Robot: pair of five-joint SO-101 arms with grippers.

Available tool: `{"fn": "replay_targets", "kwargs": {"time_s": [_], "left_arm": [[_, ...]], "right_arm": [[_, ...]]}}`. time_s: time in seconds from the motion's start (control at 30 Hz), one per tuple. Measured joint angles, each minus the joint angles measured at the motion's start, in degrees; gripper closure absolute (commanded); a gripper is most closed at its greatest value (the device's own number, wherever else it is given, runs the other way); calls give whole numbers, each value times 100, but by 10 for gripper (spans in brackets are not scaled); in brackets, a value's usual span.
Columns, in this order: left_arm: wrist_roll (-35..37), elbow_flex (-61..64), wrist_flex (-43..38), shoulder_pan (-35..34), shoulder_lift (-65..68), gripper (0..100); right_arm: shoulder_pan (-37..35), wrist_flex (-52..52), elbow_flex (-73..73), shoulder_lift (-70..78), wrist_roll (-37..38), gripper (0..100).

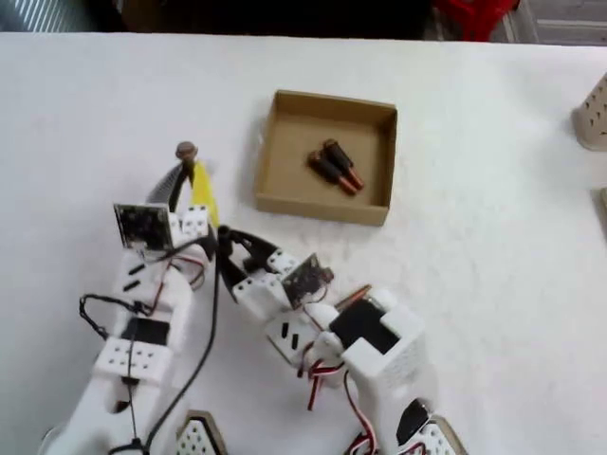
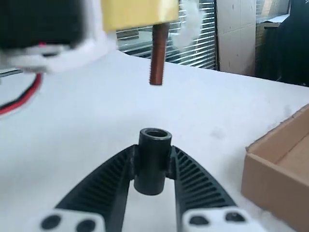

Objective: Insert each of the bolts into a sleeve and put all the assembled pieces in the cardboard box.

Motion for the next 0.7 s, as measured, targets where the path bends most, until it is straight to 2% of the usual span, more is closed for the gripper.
{"fn": "replay_targets", "kwargs": {"time_s": [0.2,0.37,0.53,0.6,0.7], "left_arm": [[0,246,0,387,-360,980],[-9,255,97,431,-563,980],[9,255,853,431,-967,980],[237,246,1196,431,-1187,980],[598,-114,2180,431,-1424,980]], "right_arm": [[9,44,-26,0,0,982],[9,44,-26,0,0,982],[9,44,-26,0,0,982],[9,44,-26,0,0,982],[9,44,-26,0,0,982]]}}
